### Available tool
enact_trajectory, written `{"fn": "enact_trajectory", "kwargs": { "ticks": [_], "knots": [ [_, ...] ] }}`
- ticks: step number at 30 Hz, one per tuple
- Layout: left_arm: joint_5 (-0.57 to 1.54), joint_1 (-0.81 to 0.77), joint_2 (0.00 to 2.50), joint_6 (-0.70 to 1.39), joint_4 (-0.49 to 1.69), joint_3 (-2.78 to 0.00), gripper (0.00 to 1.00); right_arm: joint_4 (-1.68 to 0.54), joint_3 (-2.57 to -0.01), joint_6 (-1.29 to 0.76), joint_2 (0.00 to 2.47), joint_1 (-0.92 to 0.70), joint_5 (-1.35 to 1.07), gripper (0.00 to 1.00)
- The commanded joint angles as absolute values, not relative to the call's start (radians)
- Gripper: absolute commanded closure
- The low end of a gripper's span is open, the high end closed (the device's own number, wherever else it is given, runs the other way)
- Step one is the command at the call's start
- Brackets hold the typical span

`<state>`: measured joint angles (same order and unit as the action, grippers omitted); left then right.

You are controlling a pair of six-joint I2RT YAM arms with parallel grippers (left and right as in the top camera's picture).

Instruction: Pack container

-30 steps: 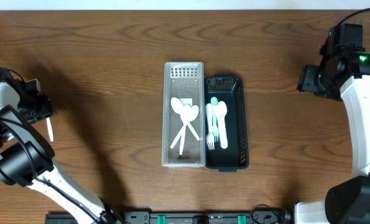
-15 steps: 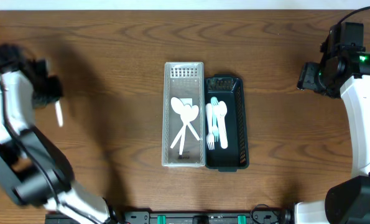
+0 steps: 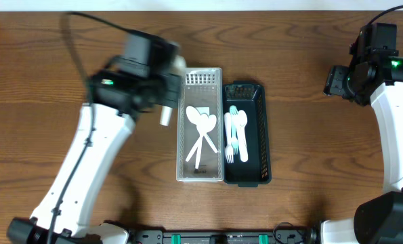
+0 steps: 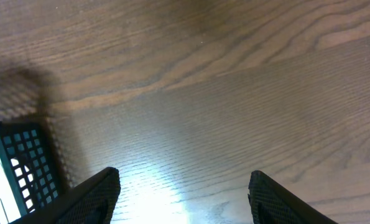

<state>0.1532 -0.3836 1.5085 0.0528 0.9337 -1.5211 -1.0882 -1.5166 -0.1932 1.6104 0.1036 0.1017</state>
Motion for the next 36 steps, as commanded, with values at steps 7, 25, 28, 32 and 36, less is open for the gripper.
{"fn": "enact_trajectory", "kwargs": {
  "ticks": [7,25,28,32,36],
  "knots": [
    [0.086,-0.540,1.731,0.193,0.895,-1.481,0.94,-1.079,-1.478,-0.175,1.610,0.111,0.101,0.30],
    [0.026,-0.539,1.837,0.004,0.859,-1.533,0.29,-0.979,-1.403,-0.173,1.610,0.108,0.101,0.30],
    [-0.118,-0.529,1.743,-0.023,0.833,-1.553,0.06,-0.884,-1.403,-0.139,1.610,0.087,0.095,0.28],
    [-0.173,-0.445,1.650,-0.030,0.764,-1.553,0.02,-0.722,-1.403,-0.068,1.617,0.039,0.062,0.24],
    [-0.173,-0.297,1.644,-0.026,0.672,-1.552,0.02,-0.548,-1.403,0.028,1.663,-0.014,0.062,0.11]
  ]
}}
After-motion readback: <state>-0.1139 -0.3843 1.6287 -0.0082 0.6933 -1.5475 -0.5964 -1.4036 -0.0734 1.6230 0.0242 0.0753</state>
